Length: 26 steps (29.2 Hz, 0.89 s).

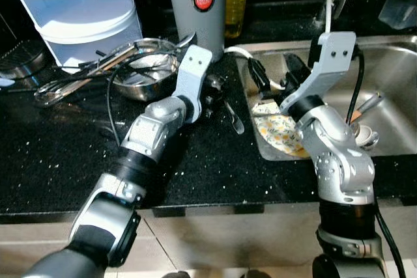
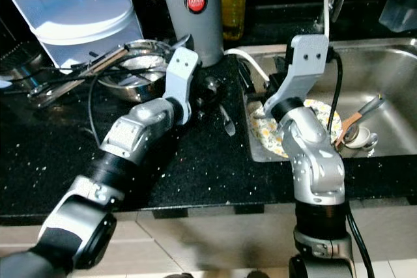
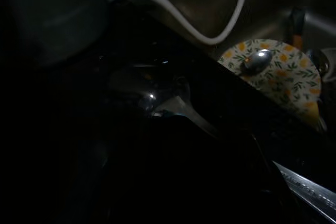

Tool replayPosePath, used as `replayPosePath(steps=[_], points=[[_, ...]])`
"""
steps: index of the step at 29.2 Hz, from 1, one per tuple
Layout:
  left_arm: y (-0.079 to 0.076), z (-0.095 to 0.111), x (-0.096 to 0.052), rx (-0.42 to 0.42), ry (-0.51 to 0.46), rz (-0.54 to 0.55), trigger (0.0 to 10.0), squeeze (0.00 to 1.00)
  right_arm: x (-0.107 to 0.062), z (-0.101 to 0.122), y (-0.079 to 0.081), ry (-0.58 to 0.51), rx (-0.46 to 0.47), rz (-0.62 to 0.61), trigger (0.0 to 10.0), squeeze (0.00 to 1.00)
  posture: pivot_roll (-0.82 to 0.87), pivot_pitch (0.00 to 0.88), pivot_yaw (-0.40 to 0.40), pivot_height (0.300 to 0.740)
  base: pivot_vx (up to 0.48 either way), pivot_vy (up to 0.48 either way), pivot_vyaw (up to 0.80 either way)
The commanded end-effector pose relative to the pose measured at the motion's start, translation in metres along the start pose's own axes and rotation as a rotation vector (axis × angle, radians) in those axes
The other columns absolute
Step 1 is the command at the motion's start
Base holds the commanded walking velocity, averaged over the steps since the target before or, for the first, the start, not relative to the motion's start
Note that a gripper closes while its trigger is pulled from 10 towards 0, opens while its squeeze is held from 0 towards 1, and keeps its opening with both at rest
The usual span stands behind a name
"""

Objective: Kitchen organization

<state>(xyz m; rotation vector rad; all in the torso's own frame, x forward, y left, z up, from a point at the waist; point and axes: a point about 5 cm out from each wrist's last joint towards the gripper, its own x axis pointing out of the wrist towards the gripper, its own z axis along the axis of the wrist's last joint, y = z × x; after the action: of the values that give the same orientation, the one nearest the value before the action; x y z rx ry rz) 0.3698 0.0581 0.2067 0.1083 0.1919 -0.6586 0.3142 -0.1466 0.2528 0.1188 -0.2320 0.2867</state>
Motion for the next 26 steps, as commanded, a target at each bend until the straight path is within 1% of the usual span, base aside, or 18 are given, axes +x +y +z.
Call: replayPosePath(steps=[1,3,4,7,8,9,10,14,17,20,22,23,26], points=[[-0.001,-0.012,0.003,-0.013,0.051,-0.019,10.0,0.0,-0.001,-0.001,0.002,0.005,-0.009,0.001,10.0,0.0,0.02,0.054,0.077,0.74,0.0,0.0,0.0],[0.001,-0.014,0.006,0.035,0.064,-0.034,10.0,0.0,-0.002,-0.002,0.002,0.007,-0.011,-0.001,10.0,0.0,0.01,0.058,0.085,0.74,0.0,0.0,0.0],[0.001,-0.014,0.006,0.035,0.064,-0.034,10.0,0.0,-0.002,-0.002,0.002,0.007,-0.011,-0.001,10.0,0.0,0.01,0.058,0.085,0.74,0.0,0.0,0.0],[0.003,-0.012,0.008,0.17,0.07,-0.017,10.0,0.0,-0.003,-0.002,0.002,0.007,-0.013,-0.004,10.0,0.0,0.01,0.058,0.085,0.74,0.0,0.0,0.0],[0.003,-0.012,0.008,0.17,0.07,-0.017,10.0,0.0,-0.003,-0.002,0.002,0.007,-0.013,-0.004,10.0,0.0,0.01,0.058,0.085,0.74,0.0,0.0,0.0],[0.004,-0.012,0.009,0.193,0.066,-0.007,10.0,0.0,-0.004,-0.002,0.002,0.007,-0.014,-0.004,10.0,0.0,0.01,0.058,0.085,0.74,0.0,0.0,0.0],[0.006,-0.013,0.01,0.222,0.084,-0.001,10.0,0.0,-0.004,-0.002,0.001,0.008,-0.015,-0.006,10.0,0.0,0.0,0.051,0.09,0.74,0.0,0.0,0.0],[0.011,-0.017,0.008,0.22,0.11,-0.028,10.0,0.0,-0.004,-0.002,0.001,0.009,-0.018,-0.006,10.0,0.0,0.0,0.045,0.092,0.74,0.0,0.0,0.0],[0.018,-0.009,0.001,0.234,0.079,-0.033,10.0,0.0,-0.004,-0.002,0.001,0.008,-0.022,-0.006,10.0,0.0,0.0,0.044,0.094,0.74,0.0,0.0,0.0],[0.018,-0.006,-0.001,0.234,0.071,-0.04,10.0,0.0,-0.004,-0.002,0.001,0.008,-0.023,-0.007,10.0,0.0,0.0,0.041,0.094,0.74,0.0,0.0,0.0],[0.018,0.0,-0.009,0.245,0.038,-0.048,10.0,0.0,-0.005,-0.003,0.001,0.008,-0.024,-0.008,10.0,0.0,0.0,0.037,0.095,0.74,0.0,0.0,0.0],[0.018,0.003,-0.013,0.267,0.025,-0.047,10.0,0.0,-0.005,-0.003,0.0,0.009,-0.025,-0.008,10.0,0.0,0.0,0.037,0.095,0.74,0.0,0.0,0.0],[0.018,0.005,-0.017,0.281,0.016,-0.046,10.0,0.0,-0.005,-0.003,0.0,0.009,-0.026,-0.008,10.0,0.0,0.0,0.035,0.093,0.74,0.0,0.0,0.0]])
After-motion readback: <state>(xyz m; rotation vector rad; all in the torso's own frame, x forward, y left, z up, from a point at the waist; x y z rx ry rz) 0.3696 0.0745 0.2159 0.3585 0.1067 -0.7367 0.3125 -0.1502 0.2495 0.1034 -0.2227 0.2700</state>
